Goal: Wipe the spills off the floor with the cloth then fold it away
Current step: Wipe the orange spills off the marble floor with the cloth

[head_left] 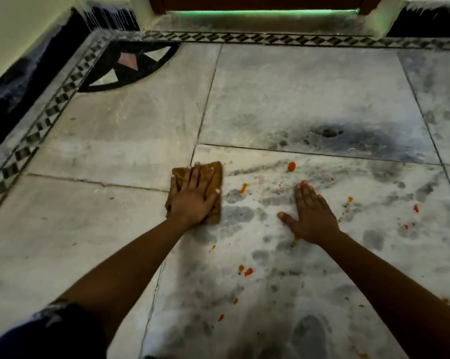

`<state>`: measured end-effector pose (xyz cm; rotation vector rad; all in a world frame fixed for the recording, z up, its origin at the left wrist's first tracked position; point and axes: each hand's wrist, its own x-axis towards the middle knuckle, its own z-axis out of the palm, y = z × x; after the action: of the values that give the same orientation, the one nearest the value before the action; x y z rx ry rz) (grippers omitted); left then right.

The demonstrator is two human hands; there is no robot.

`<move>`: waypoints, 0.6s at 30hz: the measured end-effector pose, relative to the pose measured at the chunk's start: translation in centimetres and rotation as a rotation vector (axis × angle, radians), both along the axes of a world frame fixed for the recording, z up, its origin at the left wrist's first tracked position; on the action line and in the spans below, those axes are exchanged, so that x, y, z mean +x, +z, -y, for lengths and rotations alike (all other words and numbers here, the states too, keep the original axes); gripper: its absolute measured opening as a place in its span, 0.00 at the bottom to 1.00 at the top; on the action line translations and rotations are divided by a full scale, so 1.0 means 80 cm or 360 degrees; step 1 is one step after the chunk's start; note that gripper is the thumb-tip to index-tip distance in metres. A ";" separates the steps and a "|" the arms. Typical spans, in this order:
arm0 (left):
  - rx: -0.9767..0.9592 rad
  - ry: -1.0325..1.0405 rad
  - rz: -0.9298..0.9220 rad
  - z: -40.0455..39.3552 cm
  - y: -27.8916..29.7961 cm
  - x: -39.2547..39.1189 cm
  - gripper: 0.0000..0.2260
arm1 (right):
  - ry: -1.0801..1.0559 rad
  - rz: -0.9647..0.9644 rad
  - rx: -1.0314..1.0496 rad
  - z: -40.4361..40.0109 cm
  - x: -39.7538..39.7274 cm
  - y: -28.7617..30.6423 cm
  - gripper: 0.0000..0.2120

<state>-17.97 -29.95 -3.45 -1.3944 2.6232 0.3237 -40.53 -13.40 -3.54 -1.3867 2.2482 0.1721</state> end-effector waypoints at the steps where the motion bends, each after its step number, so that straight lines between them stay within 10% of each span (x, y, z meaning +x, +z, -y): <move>1: -0.0029 0.0035 -0.0030 0.010 -0.002 -0.012 0.28 | 0.0014 -0.0012 0.0016 0.000 -0.002 0.000 0.41; 13: -0.0152 -0.0683 -0.0205 -0.022 -0.018 -0.022 0.25 | -0.0015 -0.0001 -0.0083 -0.003 0.000 -0.006 0.53; 18: -0.0089 -0.0181 -0.0084 0.049 -0.015 -0.017 0.27 | -0.0012 -0.0049 -0.0266 -0.012 -0.001 -0.018 0.57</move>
<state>-19.34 -33.86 -4.64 -1.2624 2.7608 0.2786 -40.58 -12.44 -4.99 -1.4691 2.3383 0.0024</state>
